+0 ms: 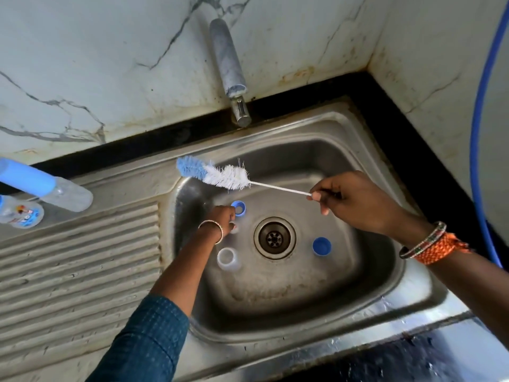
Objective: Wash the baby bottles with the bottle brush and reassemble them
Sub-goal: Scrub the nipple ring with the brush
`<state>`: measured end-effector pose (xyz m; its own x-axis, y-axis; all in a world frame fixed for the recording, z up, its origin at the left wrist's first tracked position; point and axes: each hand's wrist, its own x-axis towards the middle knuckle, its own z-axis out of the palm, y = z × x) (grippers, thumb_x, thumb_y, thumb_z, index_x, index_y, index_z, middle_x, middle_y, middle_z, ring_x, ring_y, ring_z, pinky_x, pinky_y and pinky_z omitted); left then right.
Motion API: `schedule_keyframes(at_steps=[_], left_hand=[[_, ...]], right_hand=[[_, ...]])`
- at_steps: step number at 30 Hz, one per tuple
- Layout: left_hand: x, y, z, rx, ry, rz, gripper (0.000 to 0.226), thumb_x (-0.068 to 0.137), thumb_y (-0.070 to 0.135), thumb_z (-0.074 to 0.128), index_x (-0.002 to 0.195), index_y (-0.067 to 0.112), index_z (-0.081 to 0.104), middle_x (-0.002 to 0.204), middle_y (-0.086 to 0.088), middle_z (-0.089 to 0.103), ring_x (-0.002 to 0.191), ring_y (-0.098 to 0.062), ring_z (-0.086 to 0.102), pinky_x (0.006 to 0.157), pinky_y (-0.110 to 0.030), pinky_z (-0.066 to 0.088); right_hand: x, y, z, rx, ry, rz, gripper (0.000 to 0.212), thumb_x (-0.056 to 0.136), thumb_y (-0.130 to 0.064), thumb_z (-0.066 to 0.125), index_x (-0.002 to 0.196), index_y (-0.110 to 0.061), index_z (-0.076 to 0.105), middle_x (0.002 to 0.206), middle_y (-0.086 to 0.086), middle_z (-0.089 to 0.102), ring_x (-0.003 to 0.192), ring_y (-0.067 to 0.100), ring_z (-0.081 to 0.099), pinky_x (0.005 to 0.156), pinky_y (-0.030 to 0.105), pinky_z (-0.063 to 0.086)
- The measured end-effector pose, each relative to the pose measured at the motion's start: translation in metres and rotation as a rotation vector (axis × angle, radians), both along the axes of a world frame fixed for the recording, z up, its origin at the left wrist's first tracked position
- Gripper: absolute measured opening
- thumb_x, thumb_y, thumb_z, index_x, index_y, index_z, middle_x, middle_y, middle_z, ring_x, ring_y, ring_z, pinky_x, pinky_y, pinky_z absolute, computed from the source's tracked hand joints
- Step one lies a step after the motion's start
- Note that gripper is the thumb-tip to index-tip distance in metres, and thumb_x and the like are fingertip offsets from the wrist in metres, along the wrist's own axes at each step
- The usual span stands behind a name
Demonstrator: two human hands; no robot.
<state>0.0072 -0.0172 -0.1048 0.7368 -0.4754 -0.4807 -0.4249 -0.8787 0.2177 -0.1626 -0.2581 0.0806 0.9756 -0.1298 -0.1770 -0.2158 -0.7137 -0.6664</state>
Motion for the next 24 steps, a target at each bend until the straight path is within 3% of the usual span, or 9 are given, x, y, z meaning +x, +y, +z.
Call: schedule_keyframes(at_steps=[3, 6, 8, 12, 16, 21, 24], left_hand=[[-0.002, 0.0, -0.003, -0.111, 0.009, 0.046, 0.006, 0.079, 0.011, 0.067, 0.081, 0.012, 0.061, 0.089, -0.01, 0.067, 0.088, -0.028, 0.061, 0.08, -0.028, 0.043], [-0.005, -0.001, 0.003, -0.36, 0.078, 0.257, 0.022, 0.08, 0.006, 0.065, 0.069, 0.018, 0.05, 0.069, 0.0, 0.058, 0.065, -0.016, 0.054, 0.065, -0.017, 0.043], [-0.006, -0.004, 0.016, -0.469, 0.106, 0.333, 0.022, 0.084, 0.006, 0.064, 0.071, 0.018, 0.05, 0.07, 0.0, 0.056, 0.061, -0.01, 0.05, 0.062, -0.019, 0.042], [-0.014, -0.005, 0.051, -0.631, 0.071, 0.418, 0.016, 0.085, 0.007, 0.064, 0.078, 0.015, 0.052, 0.077, -0.004, 0.059, 0.068, -0.016, 0.053, 0.066, -0.029, 0.049], [-0.035, -0.009, 0.097, -1.089, 0.3, 0.748, 0.025, 0.091, 0.0, 0.055, 0.075, 0.017, 0.048, 0.078, 0.001, 0.061, 0.074, -0.014, 0.06, 0.059, -0.025, 0.054], [-0.056, 0.005, 0.141, -1.728, 0.744, 1.109, 0.017, 0.097, 0.013, 0.042, 0.085, 0.009, 0.053, 0.082, -0.01, 0.067, 0.077, -0.019, 0.066, 0.066, -0.03, 0.058], [-0.067, 0.018, 0.148, -1.869, 0.894, 1.284, 0.028, 0.097, 0.022, 0.044, 0.081, 0.001, 0.055, 0.063, -0.011, 0.069, 0.055, -0.017, 0.068, 0.054, -0.026, 0.057]], right_hand=[[0.0, 0.0, 0.001, -0.023, -0.004, 0.009, 0.016, 0.093, -0.023, 0.059, 0.093, -0.017, 0.074, 0.067, -0.008, 0.07, 0.068, -0.001, 0.063, 0.074, 0.025, 0.05], [0.004, 0.0, 0.002, -0.029, 0.0, 0.022, 0.016, 0.094, -0.024, 0.059, 0.093, -0.018, 0.074, 0.068, -0.007, 0.07, 0.065, -0.003, 0.061, 0.066, 0.018, 0.044], [0.008, 0.002, 0.002, -0.044, -0.016, 0.037, 0.016, 0.094, -0.025, 0.058, 0.093, -0.019, 0.073, 0.068, -0.008, 0.069, 0.066, -0.005, 0.06, 0.064, 0.016, 0.042], [0.01, 0.014, 0.008, -0.051, -0.067, 0.058, 0.016, 0.094, -0.027, 0.058, 0.096, -0.021, 0.072, 0.07, -0.01, 0.069, 0.069, -0.002, 0.062, 0.072, 0.029, 0.052], [0.004, 0.034, 0.017, -0.055, -0.155, 0.053, 0.013, 0.092, -0.029, 0.058, 0.09, -0.025, 0.07, 0.07, -0.011, 0.068, 0.073, 0.002, 0.063, 0.075, 0.037, 0.054], [-0.011, 0.057, 0.028, -0.033, -0.288, -0.034, 0.006, 0.085, -0.03, 0.066, 0.089, -0.029, 0.071, 0.078, -0.012, 0.067, 0.077, 0.008, 0.061, 0.077, 0.032, 0.052], [-0.024, 0.065, 0.03, -0.01, -0.313, -0.071, 0.005, 0.081, -0.028, 0.071, 0.084, -0.031, 0.072, 0.079, -0.012, 0.068, 0.078, 0.007, 0.061, 0.077, 0.03, 0.052]])
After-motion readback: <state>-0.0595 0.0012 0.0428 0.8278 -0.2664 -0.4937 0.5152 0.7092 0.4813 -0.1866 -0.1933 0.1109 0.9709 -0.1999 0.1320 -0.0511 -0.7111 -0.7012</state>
